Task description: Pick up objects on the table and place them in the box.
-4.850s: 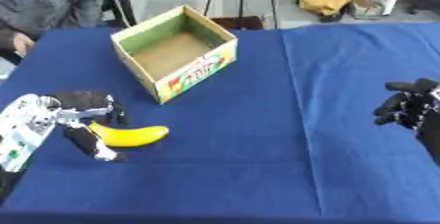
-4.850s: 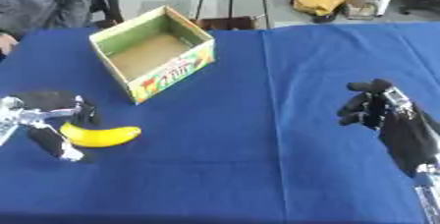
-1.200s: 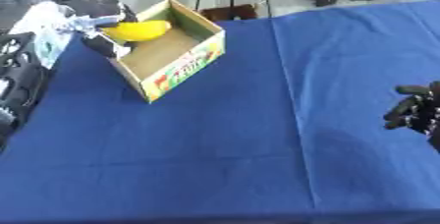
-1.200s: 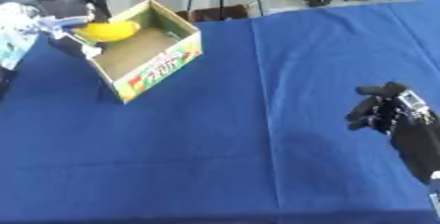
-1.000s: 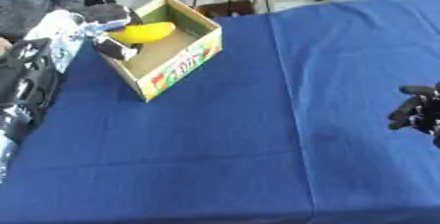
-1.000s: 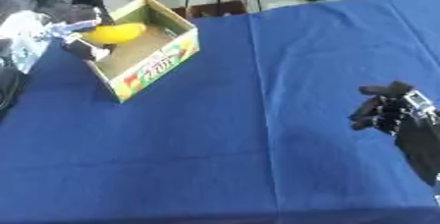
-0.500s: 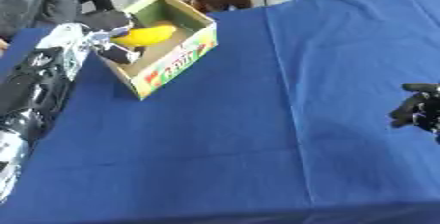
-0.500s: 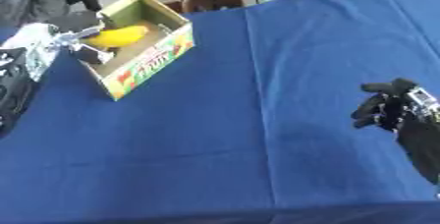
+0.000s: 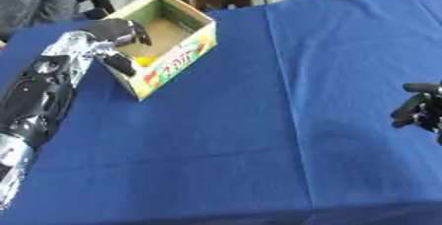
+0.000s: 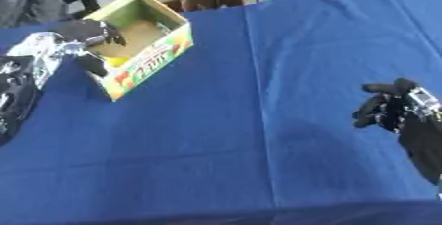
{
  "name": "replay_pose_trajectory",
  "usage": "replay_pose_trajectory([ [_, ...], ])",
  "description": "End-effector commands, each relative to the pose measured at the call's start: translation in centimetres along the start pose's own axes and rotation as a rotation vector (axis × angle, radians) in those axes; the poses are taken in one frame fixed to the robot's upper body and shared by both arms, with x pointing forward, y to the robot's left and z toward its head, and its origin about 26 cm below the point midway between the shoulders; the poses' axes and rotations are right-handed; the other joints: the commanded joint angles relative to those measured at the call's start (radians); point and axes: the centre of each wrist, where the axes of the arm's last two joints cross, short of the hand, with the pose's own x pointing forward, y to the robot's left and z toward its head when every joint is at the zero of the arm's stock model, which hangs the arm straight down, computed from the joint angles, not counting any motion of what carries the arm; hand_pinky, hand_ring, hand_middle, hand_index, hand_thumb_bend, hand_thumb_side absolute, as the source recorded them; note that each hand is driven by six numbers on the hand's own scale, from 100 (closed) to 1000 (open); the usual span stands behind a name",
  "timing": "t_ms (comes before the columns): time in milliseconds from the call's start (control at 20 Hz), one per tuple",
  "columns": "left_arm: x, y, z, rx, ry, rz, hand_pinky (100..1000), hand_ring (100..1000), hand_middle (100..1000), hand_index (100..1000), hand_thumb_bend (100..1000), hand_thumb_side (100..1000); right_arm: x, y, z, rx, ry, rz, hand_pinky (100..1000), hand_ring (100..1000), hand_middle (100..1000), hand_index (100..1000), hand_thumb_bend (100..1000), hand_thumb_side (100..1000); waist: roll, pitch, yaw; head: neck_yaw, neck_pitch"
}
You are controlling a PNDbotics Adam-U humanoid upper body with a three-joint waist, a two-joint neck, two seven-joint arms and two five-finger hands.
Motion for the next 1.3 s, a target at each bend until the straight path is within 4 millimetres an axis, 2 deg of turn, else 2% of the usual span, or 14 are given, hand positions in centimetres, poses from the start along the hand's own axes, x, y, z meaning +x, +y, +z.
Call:
replay_pose_trajectory([
  [50, -0.8, 1.4, 0.5, -0.022, 0.015, -0.041, 705, 714, 712, 796, 955, 736, 1.1, -0.5, -0.2, 0.003, -0.022, 0.042, 588, 610, 522, 787, 100, 958, -0.005, -0.012, 0.000, -0.003, -0.002],
  [200, -1.1, 2.5, 0.8, 0.018, 0.020, -0.040, 696, 701, 703, 788, 935, 739, 1.0, -0.6, 0.0, -0.005, -0.021, 0.039, 588, 610, 522, 787, 100, 956, -0.008, -0.015, 0.007, -0.010, -0.002],
  [350, -1.6, 4.9, 1.8, 0.143, 0.011, -0.022, 678, 659, 657, 758, 872, 718, 0.7, -0.7, 0.3, -0.019, -0.014, 0.035, 588, 610, 522, 787, 100, 952, -0.013, -0.022, 0.022, -0.022, 0.003],
  [450, -1.8, 7.2, 3.2, 0.257, 0.001, -0.021, 668, 638, 642, 748, 789, 689, 0.6, -0.7, 0.4, -0.028, -0.011, 0.030, 589, 610, 522, 787, 100, 944, -0.017, -0.028, 0.034, -0.031, 0.005],
  [600, -1.7, 10.6, 6.3, 0.447, -0.025, -0.020, 664, 627, 628, 729, 737, 612, 0.3, -0.8, 0.7, -0.041, -0.006, 0.024, 588, 610, 522, 787, 100, 935, -0.024, -0.039, 0.058, -0.044, 0.005],
  [700, -1.1, 11.8, 8.4, 0.526, -0.049, -0.012, 658, 614, 620, 727, 655, 584, 0.2, -0.9, 0.8, -0.049, -0.004, 0.019, 589, 610, 522, 787, 100, 933, -0.027, -0.045, 0.071, -0.049, 0.005],
  [800, -0.1, 12.3, 10.2, 0.580, -0.076, 0.005, 657, 613, 619, 727, 643, 582, 0.1, -0.9, 0.9, -0.054, -0.001, 0.017, 589, 610, 522, 787, 100, 933, -0.029, -0.048, 0.081, -0.052, 0.005],
  [900, 0.7, 12.8, 11.0, 0.593, -0.086, 0.023, 657, 613, 619, 727, 643, 582, 0.1, -0.9, 1.0, -0.055, -0.001, 0.017, 589, 610, 522, 787, 100, 933, -0.029, -0.049, 0.083, -0.052, 0.005],
  [950, 1.3, 11.9, 11.3, 0.594, -0.104, 0.061, 649, 596, 612, 715, 314, 565, 0.0, -0.9, 1.0, -0.059, -0.002, 0.014, 589, 610, 522, 787, 100, 927, -0.032, -0.049, 0.092, -0.058, 0.005],
  [1000, 2.0, 10.1, 11.9, 0.600, -0.131, 0.129, 648, 592, 609, 716, 266, 563, 0.0, -0.9, 1.0, -0.065, -0.004, 0.011, 589, 610, 522, 787, 100, 924, -0.036, -0.049, 0.103, -0.065, 0.005],
  [1050, 2.7, 9.0, 12.5, 0.604, -0.148, 0.187, 647, 590, 609, 716, 256, 562, 0.0, -0.9, 1.1, -0.068, -0.005, 0.009, 589, 610, 522, 787, 100, 923, -0.038, -0.049, 0.109, -0.068, 0.005],
  [1100, 3.2, 7.9, 12.9, 0.605, -0.150, 0.266, 637, 577, 601, 716, 148, 570, 0.0, -1.0, 1.1, -0.071, -0.006, 0.009, 589, 610, 522, 786, 100, 919, -0.041, -0.049, 0.113, -0.069, 0.005],
  [1200, 4.1, 6.6, 13.6, 0.621, -0.168, 0.391, 627, 564, 595, 717, 100, 588, 0.0, -1.0, 1.2, -0.078, -0.007, 0.007, 589, 610, 522, 786, 100, 918, -0.044, -0.050, 0.119, -0.070, 0.005],
  [1300, 4.8, 5.4, 13.9, 0.652, -0.169, 0.517, 624, 559, 592, 711, 100, 603, 0.0, -1.1, 1.2, -0.084, -0.008, 0.005, 589, 610, 522, 786, 100, 919, -0.046, -0.050, 0.126, -0.071, 0.005],
])
